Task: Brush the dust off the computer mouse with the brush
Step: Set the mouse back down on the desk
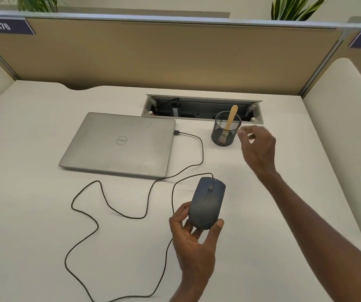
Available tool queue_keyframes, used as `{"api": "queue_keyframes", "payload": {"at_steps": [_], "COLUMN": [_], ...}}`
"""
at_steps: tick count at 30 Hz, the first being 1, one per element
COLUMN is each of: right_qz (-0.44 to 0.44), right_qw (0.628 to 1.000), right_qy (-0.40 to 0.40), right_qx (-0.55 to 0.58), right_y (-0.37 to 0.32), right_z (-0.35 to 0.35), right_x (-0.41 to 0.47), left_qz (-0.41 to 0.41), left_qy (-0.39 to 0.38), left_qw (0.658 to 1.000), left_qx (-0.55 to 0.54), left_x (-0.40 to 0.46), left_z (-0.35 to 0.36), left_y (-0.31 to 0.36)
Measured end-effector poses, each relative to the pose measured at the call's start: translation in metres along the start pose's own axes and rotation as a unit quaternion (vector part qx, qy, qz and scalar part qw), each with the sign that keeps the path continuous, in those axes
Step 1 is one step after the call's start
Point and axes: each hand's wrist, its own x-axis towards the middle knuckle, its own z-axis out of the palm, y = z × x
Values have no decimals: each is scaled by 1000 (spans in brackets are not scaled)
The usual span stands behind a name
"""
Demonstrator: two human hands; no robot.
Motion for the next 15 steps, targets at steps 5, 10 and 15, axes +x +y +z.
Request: {"api": "queue_keyframes", "payload": {"at_steps": [5, 10, 15], "right_qz": [131, 228, 276], "right_qw": [987, 947, 901], "right_qy": [-60, -130, -177], "right_qx": [71, 184, 283], "right_y": [-20, -36, -43], "right_z": [-34, -49, -45], "right_x": [-91, -152, -176], "left_qz": [-8, -9, -16], "left_qy": [9, 25, 15], "left_qw": [1000, 999, 1000], "left_qx": [16, 17, 6], "left_x": [1, 2, -1], "left_z": [1, 0, 0], "left_y": [-1, -4, -6]}}
